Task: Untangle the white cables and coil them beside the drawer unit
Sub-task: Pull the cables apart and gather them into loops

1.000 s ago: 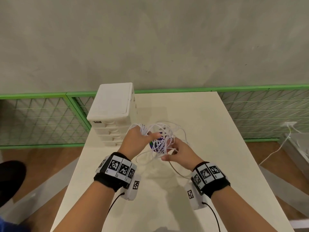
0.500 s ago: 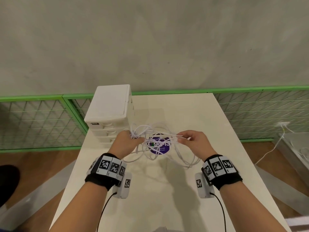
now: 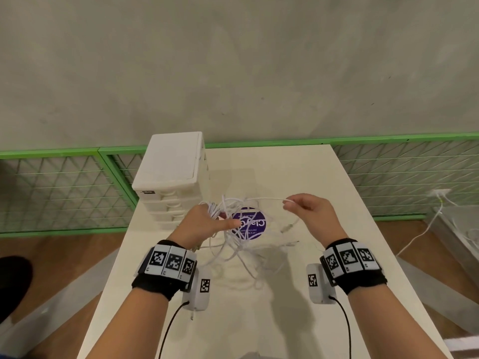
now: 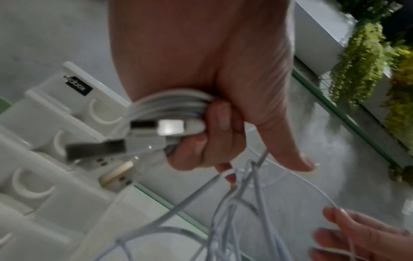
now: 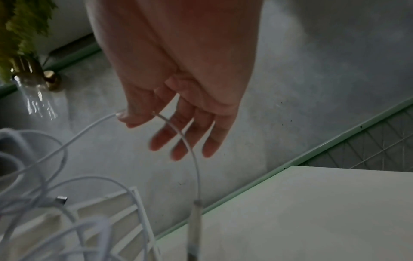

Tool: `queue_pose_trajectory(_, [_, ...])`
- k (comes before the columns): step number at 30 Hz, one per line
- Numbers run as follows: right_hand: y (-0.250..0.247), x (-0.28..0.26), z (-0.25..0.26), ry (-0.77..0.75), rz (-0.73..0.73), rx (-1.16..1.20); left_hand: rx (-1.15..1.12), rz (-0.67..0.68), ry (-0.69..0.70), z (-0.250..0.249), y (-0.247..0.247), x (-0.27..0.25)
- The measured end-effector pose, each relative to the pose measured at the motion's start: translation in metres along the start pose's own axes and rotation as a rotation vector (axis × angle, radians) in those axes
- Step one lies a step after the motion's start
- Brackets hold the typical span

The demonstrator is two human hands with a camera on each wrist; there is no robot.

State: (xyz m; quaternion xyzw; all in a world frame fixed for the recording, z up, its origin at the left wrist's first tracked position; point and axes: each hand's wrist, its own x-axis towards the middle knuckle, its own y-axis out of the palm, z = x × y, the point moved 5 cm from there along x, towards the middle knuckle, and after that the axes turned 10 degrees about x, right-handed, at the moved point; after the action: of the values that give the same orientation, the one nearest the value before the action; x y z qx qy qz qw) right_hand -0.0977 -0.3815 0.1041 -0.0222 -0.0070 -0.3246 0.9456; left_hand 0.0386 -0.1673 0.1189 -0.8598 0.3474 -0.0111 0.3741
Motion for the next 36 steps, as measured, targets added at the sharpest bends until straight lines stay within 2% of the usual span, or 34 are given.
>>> queue_pose_trajectory(2, [-0.004,0.0,0.005,-0.004,-0.047,0.094,0.011,0.06,0.027,0.0,-0.003,-0.002])
queue_pose_trajectory(5, [-0.011,-0.001,0.006,-0.057,-0.155,0.075,0.057,0.089,0.009,0.005,-0.011,0.001])
queue_pose_trajectory(9, [-0.008,-0.004,0.011,-0.102,-0.187,0.052,0.15,0.1,0.038,-0.004,-0.018,-0.004])
queue_pose_trajectory(13, [-0.001,0.004,0.02,-0.179,-0.127,-0.031,0.067,-0.023,0.122,-0.02,-0.025,-0.01])
queue_pose_trajectory(17, [0.012,0.014,0.013,-0.12,-0.053,-0.217,-0.045,-0.161,0.141,-0.037,-0.032,-0.014])
queue_pose_trajectory(23, [0.033,0.028,0.012,-0.126,0.009,-0.421,-0.104,-0.217,0.192,-0.059,-0.037,-0.018])
queue_pose_trajectory(25, [0.041,0.024,0.026,-0.157,0.026,-0.325,-0.123,-0.249,0.196,-0.062,-0.039,-0.019])
queue_pose_trajectory(28, [0.063,0.004,0.046,-0.134,0.198,-0.049,-0.138,-0.287,0.203,-0.064,-0.039,-0.018])
queue_pose_trajectory(30, [0.078,-0.008,0.048,-0.129,0.265,-0.069,-0.151,-0.309,0.196,-0.063,-0.038,-0.016])
queue_pose_trajectory(34, [0.08,-0.008,0.041,-0.149,0.126,-0.111,-0.125,-0.308,0.191,-0.063,-0.035,-0.016])
queue_pose_trajectory(36, [0.073,-0.005,0.038,-0.142,0.124,-0.117,-0.067,-0.313,0.185,-0.06,-0.036,-0.015])
